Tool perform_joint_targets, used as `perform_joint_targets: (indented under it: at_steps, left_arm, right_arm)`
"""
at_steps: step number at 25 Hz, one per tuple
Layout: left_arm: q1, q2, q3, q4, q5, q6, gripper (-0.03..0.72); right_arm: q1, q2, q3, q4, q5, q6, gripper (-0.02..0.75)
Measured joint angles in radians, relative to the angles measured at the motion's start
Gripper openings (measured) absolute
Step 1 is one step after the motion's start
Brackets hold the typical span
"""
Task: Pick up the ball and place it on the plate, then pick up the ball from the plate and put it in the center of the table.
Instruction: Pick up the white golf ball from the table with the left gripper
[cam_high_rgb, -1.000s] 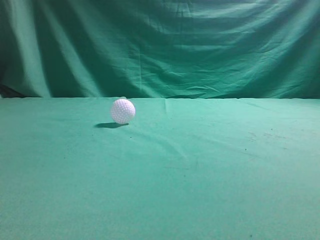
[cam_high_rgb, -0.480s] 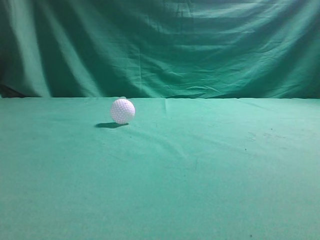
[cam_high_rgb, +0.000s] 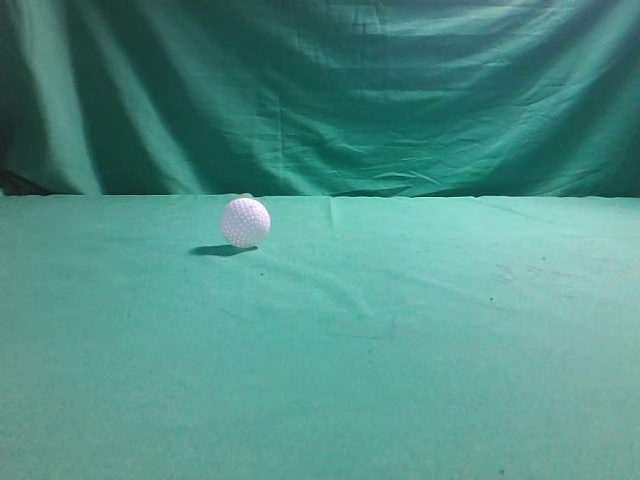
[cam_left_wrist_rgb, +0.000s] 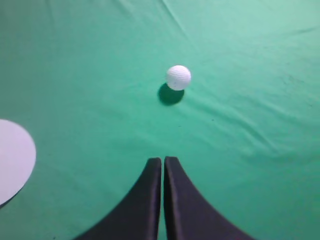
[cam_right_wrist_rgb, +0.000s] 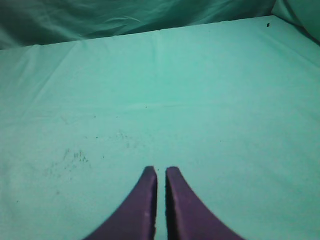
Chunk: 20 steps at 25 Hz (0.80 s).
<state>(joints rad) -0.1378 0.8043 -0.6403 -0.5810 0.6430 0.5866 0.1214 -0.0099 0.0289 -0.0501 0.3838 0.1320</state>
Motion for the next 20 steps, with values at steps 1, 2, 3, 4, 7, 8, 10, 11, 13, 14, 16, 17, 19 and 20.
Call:
perform_joint_targets:
  at_steps: [1,2,3,4,7,8,10,11,13,14,16,17,19,20]
  left_arm:
    - [-0.018,0.047,-0.025,-0.005,0.009,0.016,0.000]
    - [-0.038,0.087,-0.054,-0.005,0.011,0.025,0.000]
    - [-0.063,0.135,-0.082,-0.006,0.011,0.029,0.000]
    - [-0.085,0.183,-0.110,-0.004,0.011,0.030,0.000]
    - [-0.176,0.324,-0.192,0.037,0.011,0.033,0.000]
    - [-0.206,0.376,-0.217,0.065,0.011,0.026,0.000]
    - [-0.255,0.473,-0.279,0.116,0.011,-0.009,0.000]
    - [-0.269,0.525,-0.312,0.141,0.011,-0.028,0.000]
    - [-0.286,0.617,-0.376,0.177,0.018,-0.066,0.000]
    - [-0.288,0.663,-0.413,0.186,0.023,-0.074,0.000]
    - [-0.291,0.742,-0.486,0.191,0.044,-0.085,0.000]
    - [-0.291,0.783,-0.525,0.196,0.056,-0.087,0.000]
    - [-0.291,0.852,-0.595,0.201,0.090,-0.088,0.000]
    - [-0.291,0.886,-0.630,0.202,0.110,-0.089,0.000]
  right_arm:
    - [0.000,0.000,0.000,0.000,0.000,0.000,0.049]
    - [0.000,0.000,0.000,0.000,0.000,0.000,0.049]
    - [0.000,0.000,0.000,0.000,0.000,0.000,0.049]
    - [0.000,0.000,0.000,0.000,0.000,0.000,0.049]
    - [0.000,0.000,0.000,0.000,0.000,0.000,0.049]
    - [0.000,0.000,0.000,0.000,0.000,0.000,0.049]
    - [0.000,0.000,0.000,0.000,0.000,0.000,0.049]
    - [0.000,0.000,0.000,0.000,0.000,0.000,0.049]
    - [0.000,0.000,0.000,0.000,0.000,0.000,0.049]
    - [0.000,0.000,0.000,0.000,0.000,0.000,0.049]
    - [0.000,0.000,0.000,0.000,0.000,0.000,0.049]
    - [0.000,0.000,0.000,0.000,0.000,0.000,0.049]
    - [0.000,0.000,0.000,0.000,0.000,0.000,0.049]
    - [0.000,0.000,0.000,0.000,0.000,0.000,0.049]
